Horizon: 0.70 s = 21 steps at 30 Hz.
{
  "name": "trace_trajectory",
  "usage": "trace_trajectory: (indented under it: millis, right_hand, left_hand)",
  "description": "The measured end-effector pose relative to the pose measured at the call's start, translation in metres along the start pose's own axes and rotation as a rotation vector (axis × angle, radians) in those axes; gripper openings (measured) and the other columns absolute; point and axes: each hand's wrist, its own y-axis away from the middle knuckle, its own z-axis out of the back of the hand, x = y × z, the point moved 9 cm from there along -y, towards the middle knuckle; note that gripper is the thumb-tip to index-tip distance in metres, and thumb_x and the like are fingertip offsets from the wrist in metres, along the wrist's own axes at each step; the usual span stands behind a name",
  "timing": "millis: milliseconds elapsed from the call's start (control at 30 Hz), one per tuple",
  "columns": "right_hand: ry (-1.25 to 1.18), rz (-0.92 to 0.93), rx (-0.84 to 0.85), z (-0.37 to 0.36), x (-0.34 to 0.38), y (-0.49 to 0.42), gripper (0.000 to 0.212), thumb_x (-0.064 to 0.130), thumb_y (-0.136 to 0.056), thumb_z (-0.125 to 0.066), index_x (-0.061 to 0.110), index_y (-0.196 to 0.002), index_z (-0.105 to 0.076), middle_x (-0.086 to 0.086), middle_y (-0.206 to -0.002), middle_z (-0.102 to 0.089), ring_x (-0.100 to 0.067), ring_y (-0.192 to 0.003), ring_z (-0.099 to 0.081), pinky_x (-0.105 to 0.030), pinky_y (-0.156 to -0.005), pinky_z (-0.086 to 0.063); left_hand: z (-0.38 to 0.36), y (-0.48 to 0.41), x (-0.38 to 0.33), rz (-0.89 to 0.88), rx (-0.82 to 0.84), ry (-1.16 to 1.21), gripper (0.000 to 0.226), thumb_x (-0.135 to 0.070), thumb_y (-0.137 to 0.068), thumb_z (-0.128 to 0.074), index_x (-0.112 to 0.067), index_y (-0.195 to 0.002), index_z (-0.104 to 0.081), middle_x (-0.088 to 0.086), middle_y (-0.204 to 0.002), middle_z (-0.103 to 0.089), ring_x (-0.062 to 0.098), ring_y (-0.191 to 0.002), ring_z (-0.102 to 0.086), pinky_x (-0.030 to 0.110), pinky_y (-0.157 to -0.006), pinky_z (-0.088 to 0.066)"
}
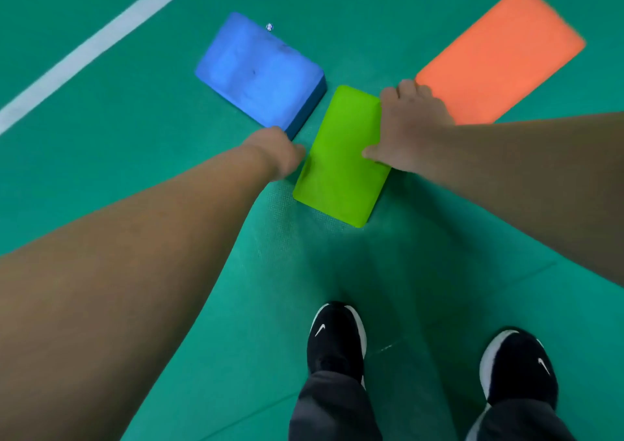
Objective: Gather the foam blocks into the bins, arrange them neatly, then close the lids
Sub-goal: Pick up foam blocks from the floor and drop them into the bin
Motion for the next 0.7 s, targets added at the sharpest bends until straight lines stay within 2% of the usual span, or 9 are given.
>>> trace_trajectory:
  millis: [67,133,233,300,367,467,633,700]
  right_hand:
    - [0.044,-0.009,0.028,-0.007,0.000,-0.013,0.106,0.075,-0.070,-0.076,0.008,-0.143,-0.038,-0.017,-0.143,-0.042,-0.039,-0.133,-0.041,-0.049,-0.108,-0.039]
    - [0.056,-0.010,0.070,-0.019,0.001,-0.021,0.116,0.081,-0.065,-0.075,0.008,-0.146,-0.035,-0.017,-0.143,-0.043,-0.039,-0.131,-0.042,-0.050,-0.108,-0.040]
    - [0.068,-0.012,0.081,-0.029,0.003,-0.030,0.130,0.081,-0.062,-0.078,0.005,-0.154,-0.025,-0.017,-0.148,-0.039,-0.039,-0.134,-0.040,-0.051,-0.110,-0.038]
    - [0.045,-0.036,0.117,-0.033,0.000,-0.035,0.144,0.081,-0.058,-0.081,0.005,-0.159,-0.013,-0.016,-0.155,-0.034,-0.039,-0.141,-0.037,-0.051,-0.113,-0.035]
    - [-0.001,-0.064,0.173,-0.035,-0.003,-0.040,0.151,0.081,-0.052,-0.083,0.007,-0.161,-0.009,-0.014,-0.159,-0.031,-0.038,-0.144,-0.035,-0.052,-0.114,-0.034]
    - [-0.071,-0.096,0.232,-0.036,-0.007,-0.045,0.144,0.076,-0.046,-0.089,0.009,-0.154,-0.021,-0.013,-0.156,-0.036,-0.040,-0.142,-0.038,-0.056,-0.112,-0.039]
    - [-0.133,-0.092,0.256,-0.041,-0.010,-0.050,0.138,0.071,-0.045,-0.093,0.013,-0.150,-0.024,-0.015,-0.152,-0.036,-0.043,-0.139,-0.038,-0.057,-0.109,-0.041]
    - [-0.166,-0.087,0.249,-0.042,-0.014,-0.050,0.139,0.071,-0.045,-0.093,0.016,-0.152,-0.023,-0.015,-0.152,-0.037,-0.042,-0.139,-0.038,-0.057,-0.109,-0.041]
  left_hand:
    - [0.000,-0.013,0.008,0.081,-0.020,0.187,0.063,-0.053,-0.106,-0.037,0.002,-0.124,-0.064,0.024,-0.126,-0.067,0.040,-0.114,-0.064,0.036,-0.092,-0.050]
    - [-0.005,-0.022,0.013,0.151,-0.022,0.384,0.071,-0.056,-0.108,-0.029,0.003,-0.132,-0.059,0.024,-0.129,-0.066,0.040,-0.113,-0.068,0.044,-0.101,-0.053]
    - [-0.022,-0.030,0.020,0.282,0.022,0.751,0.070,-0.063,-0.105,-0.029,-0.005,-0.136,-0.053,0.020,-0.120,-0.068,0.038,-0.091,-0.075,0.053,-0.093,-0.059]
    - [-0.031,-0.034,0.022,0.346,0.032,0.961,0.067,-0.066,-0.103,-0.033,-0.011,-0.139,-0.050,0.018,-0.120,-0.067,0.035,-0.089,-0.075,0.053,-0.091,-0.060]
    - [-0.036,-0.039,0.021,0.365,0.032,1.100,0.061,-0.067,-0.102,-0.038,-0.016,-0.134,-0.049,0.014,-0.123,-0.065,0.032,-0.095,-0.073,0.051,-0.093,-0.059]
    - [-0.038,-0.047,0.021,0.368,0.001,1.271,0.049,-0.067,-0.098,-0.050,-0.024,-0.121,-0.045,0.006,-0.129,-0.060,0.030,-0.104,-0.070,0.045,-0.091,-0.061]
    - [-0.040,-0.051,0.021,0.427,-0.032,1.478,0.059,-0.071,-0.085,-0.068,-0.026,-0.121,-0.054,0.000,-0.121,-0.063,0.024,-0.100,-0.070,0.034,-0.075,-0.062]
    - [-0.043,-0.051,0.016,0.432,-0.015,1.524,0.058,-0.072,-0.081,-0.072,-0.027,-0.115,-0.056,0.001,-0.118,-0.064,0.024,-0.097,-0.071,0.036,-0.080,-0.061]
